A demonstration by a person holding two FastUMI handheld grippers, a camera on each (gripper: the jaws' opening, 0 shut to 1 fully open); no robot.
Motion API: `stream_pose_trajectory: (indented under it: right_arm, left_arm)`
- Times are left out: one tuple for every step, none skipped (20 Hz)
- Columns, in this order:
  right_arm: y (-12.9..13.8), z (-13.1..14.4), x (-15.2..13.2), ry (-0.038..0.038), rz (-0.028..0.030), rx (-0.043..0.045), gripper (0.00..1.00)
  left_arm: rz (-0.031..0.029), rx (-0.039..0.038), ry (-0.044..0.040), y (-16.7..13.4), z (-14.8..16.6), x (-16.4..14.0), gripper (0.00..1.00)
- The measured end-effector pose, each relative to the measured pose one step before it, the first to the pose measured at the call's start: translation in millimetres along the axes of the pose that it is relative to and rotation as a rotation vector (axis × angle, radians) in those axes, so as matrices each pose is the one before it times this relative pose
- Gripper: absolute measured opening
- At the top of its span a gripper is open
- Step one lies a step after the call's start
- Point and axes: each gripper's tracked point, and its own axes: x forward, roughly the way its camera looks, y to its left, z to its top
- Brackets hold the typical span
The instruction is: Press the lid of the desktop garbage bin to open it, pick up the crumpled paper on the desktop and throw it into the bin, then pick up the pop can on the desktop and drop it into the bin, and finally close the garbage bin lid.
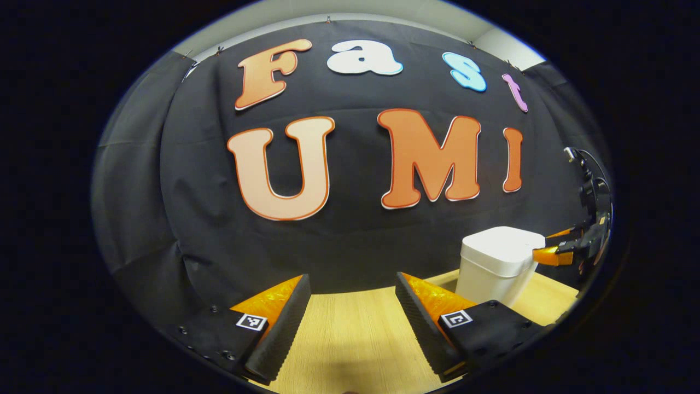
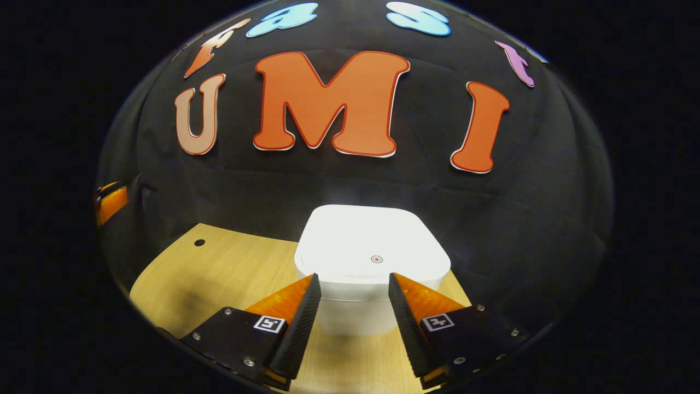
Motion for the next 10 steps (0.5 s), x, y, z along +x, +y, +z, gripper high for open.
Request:
stream_pose_trajectory:
  right_arm:
    - [3.60,2.80,-3.16,-0.00914,0.00514,0.00433,0.78]
    - [3.39,3.97,-4.21,-0.01261,0.00512,0.00467,0.82]
    - [2.92,3.72,-3.58,-0.01470,0.00414,0.00722,0.84]
    - [3.67,4.98,-3.39,-0.02111,0.00514,0.00986,0.88]
    - [4.27,6.51,-3.65,-0.02449,0.00621,0.01028,0.89]
    - [4.42,5.46,-2.87,-0.02034,0.00589,0.00821,0.91]
    - [3.48,4.87,-2.59,-0.02294,0.00282,0.00518,0.92]
    - [3.17,4.40,-1.78,-0.02014,-0.00093,0.00570,0.93]
    - [4.30,1.05,-1.30,-0.01503,0.00164,0.00743,0.94]
    - [4.26,1.50,-1.03,-0.01292,0.00120,0.00321,0.94]
  left_arm:
    - [-0.00550,0.00005,-0.01679,-2.02,7.17,0.98,0.99]
    - [-0.00276,0.00232,-0.01627,-2.04,7.73,-0.34,0.99]
    - [-0.00426,0.00191,-0.01684,-2.27,6.99,-2.54,0.99]
    - [-0.00213,0.00263,-0.01558,-1.57,6.13,-2.52,0.99]
    - [-0.00377,0.00543,-0.01320,-3.08,4.22,-2.09,1.00]
    - [-0.00129,0.00197,-0.01149,-2.46,3.76,-2.46,0.99]
    - [-0.00428,-0.01216,-0.01273,-2.76,1.71,-2.90,0.99]
    - [-0.00894,-0.01642,-0.01386,-3.66,0.06,-1.04,0.99]
    - [0.00040,-0.01238,0.00214,-1.38,-3.51,-1.44,1.00]
    - [0.00748,-0.00139,0.00428,1.88,-5.84,-2.85,1.00]
